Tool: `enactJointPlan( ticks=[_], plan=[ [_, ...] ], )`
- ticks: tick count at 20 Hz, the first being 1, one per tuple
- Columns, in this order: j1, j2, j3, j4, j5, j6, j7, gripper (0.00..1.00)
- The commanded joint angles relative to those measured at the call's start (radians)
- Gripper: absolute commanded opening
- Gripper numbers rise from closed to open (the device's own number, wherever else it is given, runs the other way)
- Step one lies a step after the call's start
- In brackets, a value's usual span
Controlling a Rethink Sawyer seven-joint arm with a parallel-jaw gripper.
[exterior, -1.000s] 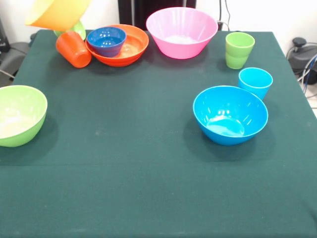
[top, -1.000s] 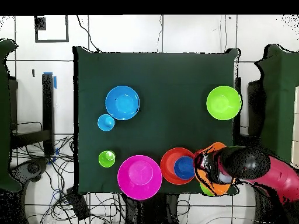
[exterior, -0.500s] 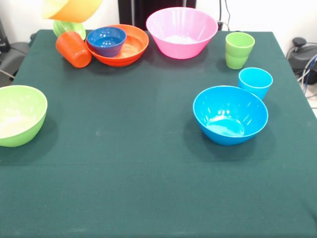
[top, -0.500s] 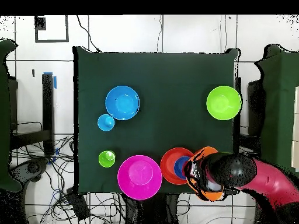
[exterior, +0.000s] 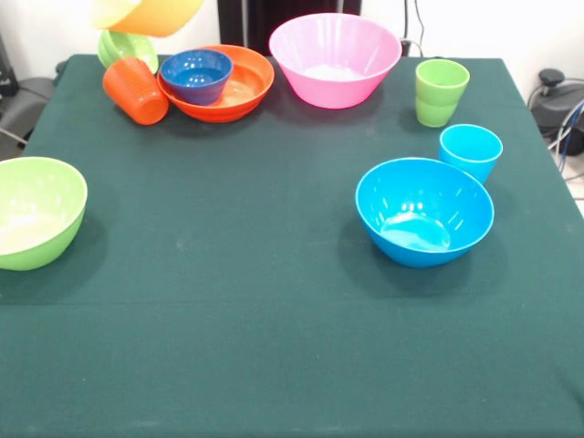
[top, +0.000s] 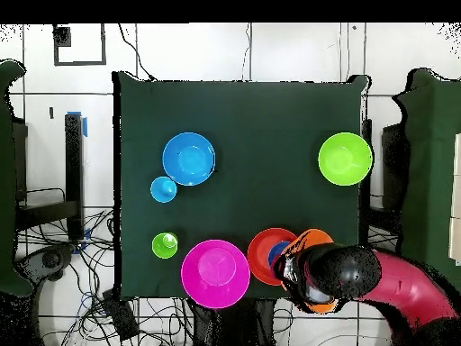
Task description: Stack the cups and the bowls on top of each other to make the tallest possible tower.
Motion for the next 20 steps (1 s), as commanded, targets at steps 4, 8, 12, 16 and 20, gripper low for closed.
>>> enactJointPlan(
  ticks=[4, 8, 12, 16, 20],
  plan=[
    [0.049, -0.006, 0.051, 0.091, -0.007, -0.094, -0.041, 0.00],
    [0.050, -0.012, 0.053, 0.096, -0.014, -0.122, -0.042, 0.00],
    [0.057, -0.018, 0.042, 0.099, -0.018, -0.135, -0.024, 0.00],
    [0.059, -0.020, 0.038, 0.100, -0.017, -0.135, -0.022, 0.00],
    [0.063, -0.023, 0.033, 0.099, -0.017, -0.132, -0.019, 0.00]
  ],
)
